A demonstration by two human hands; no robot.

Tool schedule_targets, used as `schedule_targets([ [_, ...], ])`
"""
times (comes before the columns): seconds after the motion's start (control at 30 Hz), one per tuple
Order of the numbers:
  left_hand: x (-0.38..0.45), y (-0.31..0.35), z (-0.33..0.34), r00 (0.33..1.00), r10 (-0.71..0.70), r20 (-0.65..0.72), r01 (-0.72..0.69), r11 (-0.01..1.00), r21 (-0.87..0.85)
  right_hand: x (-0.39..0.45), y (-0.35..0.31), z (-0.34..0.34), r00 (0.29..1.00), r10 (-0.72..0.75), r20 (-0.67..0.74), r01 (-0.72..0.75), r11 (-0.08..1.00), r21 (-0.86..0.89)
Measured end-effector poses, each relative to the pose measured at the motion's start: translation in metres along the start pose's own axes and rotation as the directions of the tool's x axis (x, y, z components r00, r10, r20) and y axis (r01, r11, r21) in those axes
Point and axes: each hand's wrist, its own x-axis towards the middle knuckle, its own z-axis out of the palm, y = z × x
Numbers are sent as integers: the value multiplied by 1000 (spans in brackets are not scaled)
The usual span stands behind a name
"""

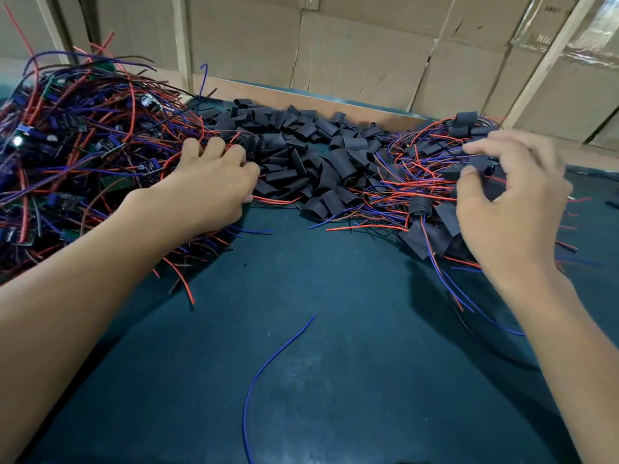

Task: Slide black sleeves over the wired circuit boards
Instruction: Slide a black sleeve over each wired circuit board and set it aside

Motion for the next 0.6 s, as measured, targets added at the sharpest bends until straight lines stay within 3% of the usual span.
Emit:
schedule_targets([
  [0.2, 3, -11, -12, 993, 48, -111, -77, 957, -279, -4, -3, 4, 996, -90, 14, 89, 995, 55],
  [0.3, -1, -3, -17, 969, 131, -211, -198, 920, -338, -7, -4, 6, 987, -157, 41, 152, 983, 104],
  [0.37, -5, 9, -24, 935, 172, -311, -287, 881, -376, -8, -6, 6, 968, -213, 134, 183, 962, 205],
  [0.43, -9, 24, -34, 901, 180, -396, -355, 830, -430, -12, -11, 7, 895, -315, 317, 223, 930, 294],
  [0.5, -14, 40, -42, 869, 184, -460, -419, 769, -484, -20, -16, 10, 776, -384, 500, 244, 914, 324],
  [0.57, -21, 56, -46, 833, 228, -505, -487, 735, -471, -27, -23, 14, 715, -351, 604, 143, 920, 365],
  [0.6, -25, 64, -46, 815, 256, -520, -516, 729, -450, -30, -26, 15, 717, -340, 608, 91, 911, 401],
])
